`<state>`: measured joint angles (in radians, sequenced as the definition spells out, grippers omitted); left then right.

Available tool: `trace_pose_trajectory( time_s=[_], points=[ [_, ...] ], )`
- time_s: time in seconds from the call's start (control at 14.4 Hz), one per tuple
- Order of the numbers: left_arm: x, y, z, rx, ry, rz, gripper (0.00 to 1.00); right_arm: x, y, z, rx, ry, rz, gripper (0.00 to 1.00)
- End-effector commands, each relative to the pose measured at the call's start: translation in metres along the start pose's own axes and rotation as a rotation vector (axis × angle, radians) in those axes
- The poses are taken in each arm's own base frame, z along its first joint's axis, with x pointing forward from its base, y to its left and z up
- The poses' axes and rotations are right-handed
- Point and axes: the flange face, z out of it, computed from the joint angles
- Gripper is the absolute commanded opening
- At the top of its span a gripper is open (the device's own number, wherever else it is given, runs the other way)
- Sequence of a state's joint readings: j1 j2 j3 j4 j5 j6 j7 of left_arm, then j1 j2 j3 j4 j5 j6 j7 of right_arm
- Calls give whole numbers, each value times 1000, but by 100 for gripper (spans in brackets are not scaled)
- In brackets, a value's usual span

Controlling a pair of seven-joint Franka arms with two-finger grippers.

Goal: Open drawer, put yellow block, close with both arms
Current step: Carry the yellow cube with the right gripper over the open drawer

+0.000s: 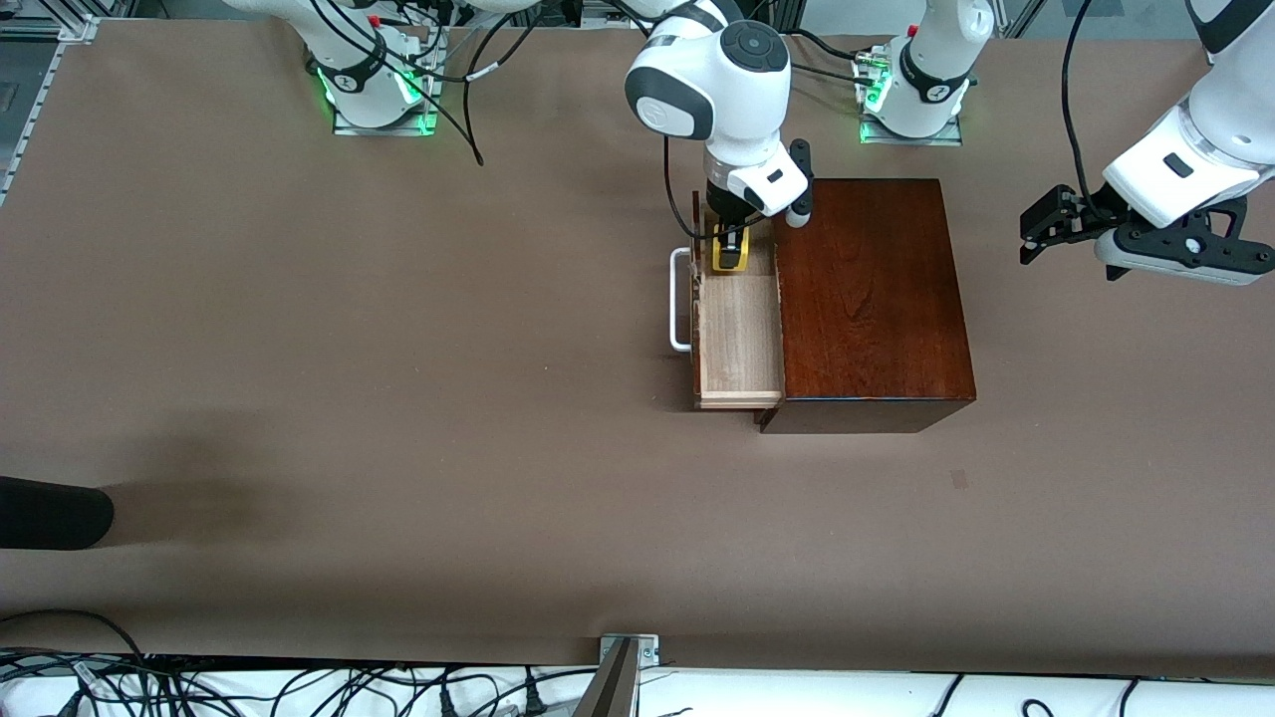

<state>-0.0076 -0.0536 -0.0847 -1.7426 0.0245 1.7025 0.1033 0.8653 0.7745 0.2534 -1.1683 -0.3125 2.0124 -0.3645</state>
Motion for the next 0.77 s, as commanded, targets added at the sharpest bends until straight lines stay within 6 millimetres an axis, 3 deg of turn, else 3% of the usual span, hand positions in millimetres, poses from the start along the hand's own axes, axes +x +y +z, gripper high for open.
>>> trace_pose_trajectory(
  time_s=[0.0, 0.42, 0.7],
  points=[
    [3, 3, -6, -26, -4, 18, 100, 4, 4, 11, -11, 4, -38, 0],
    [4, 11, -7, -25, -3, 33, 100, 0, 14, 23, -23, 5, -66, 0],
    [4, 12, -11, -27, -1, 37, 100, -4, 16, 42, -21, -21, -77, 0]
  ],
)
